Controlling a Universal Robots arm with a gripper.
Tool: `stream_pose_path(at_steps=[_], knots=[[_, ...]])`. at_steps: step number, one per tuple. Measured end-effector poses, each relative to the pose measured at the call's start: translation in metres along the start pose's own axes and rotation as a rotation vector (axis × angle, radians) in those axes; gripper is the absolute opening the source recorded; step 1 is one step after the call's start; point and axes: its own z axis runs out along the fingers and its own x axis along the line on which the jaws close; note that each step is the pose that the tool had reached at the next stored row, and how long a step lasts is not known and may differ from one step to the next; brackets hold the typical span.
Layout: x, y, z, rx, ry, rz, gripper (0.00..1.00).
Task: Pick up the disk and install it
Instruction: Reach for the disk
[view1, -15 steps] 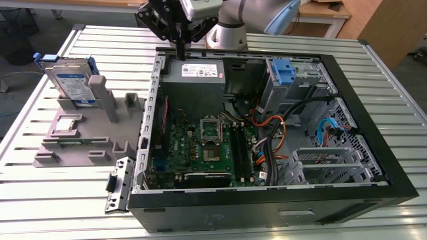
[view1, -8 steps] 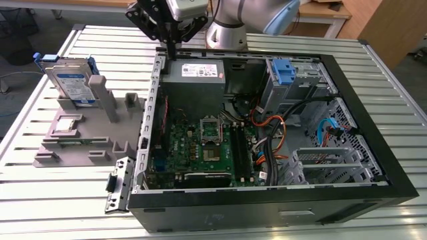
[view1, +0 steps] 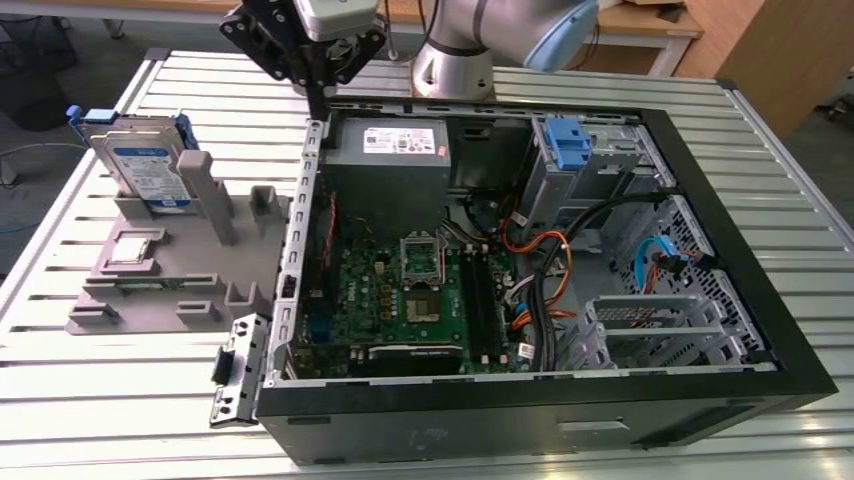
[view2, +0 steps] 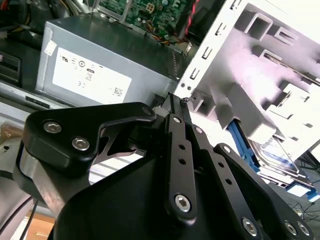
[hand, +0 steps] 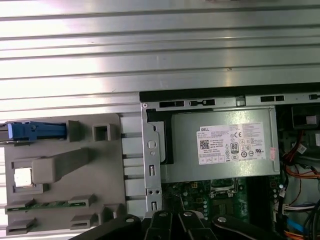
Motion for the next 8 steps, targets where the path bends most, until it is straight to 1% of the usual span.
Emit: stream_pose_path(at_steps=[4,8], knots=[[0.0059,-0.0004,-0.0001,0.0000,-0.0001,0.000,0.10],[0.0072,-0.0005,-0.0002,0.0000,0.0000,0.000,0.10]])
